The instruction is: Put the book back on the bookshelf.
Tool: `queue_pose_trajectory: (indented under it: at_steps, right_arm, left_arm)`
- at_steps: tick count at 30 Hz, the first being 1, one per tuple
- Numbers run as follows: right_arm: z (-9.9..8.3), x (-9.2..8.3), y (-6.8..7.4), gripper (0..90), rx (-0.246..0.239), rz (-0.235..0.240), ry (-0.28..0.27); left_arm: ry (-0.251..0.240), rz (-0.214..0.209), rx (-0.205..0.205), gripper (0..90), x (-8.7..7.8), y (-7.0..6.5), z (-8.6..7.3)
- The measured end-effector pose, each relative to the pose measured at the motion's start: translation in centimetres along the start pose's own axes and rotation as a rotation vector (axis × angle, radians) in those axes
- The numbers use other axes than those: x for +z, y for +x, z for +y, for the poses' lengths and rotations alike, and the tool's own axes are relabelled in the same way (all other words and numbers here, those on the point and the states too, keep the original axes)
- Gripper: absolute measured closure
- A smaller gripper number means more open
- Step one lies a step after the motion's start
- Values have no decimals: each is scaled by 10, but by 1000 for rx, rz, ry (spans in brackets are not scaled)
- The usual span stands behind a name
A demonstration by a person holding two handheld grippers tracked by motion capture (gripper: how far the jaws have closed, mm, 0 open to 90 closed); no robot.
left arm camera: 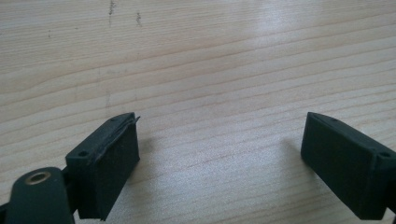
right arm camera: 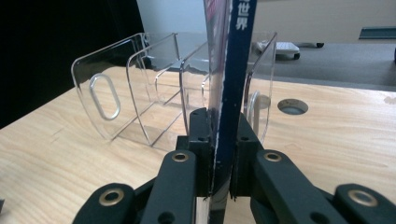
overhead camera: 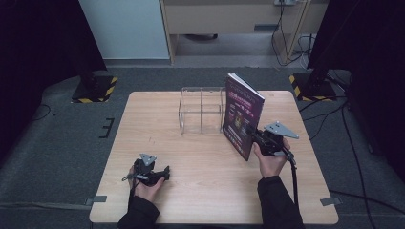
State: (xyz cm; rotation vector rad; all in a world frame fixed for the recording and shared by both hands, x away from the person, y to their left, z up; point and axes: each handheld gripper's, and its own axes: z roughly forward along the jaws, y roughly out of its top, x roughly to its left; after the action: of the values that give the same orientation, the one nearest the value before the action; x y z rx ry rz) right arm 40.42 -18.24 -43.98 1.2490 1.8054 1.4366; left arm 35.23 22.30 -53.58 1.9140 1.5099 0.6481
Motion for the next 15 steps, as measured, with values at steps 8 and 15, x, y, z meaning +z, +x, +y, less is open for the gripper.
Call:
queue_pose_trajectory:
  at_steps: [8,15]
  right_arm:
    - [-16,-9,3,831,-6,4,0]
    - [-26,-15,4,830,-19,2,17]
  left_arm:
    - [0,0,0,106,0,0,0]
    - [1,0,1,106,0,0,0]
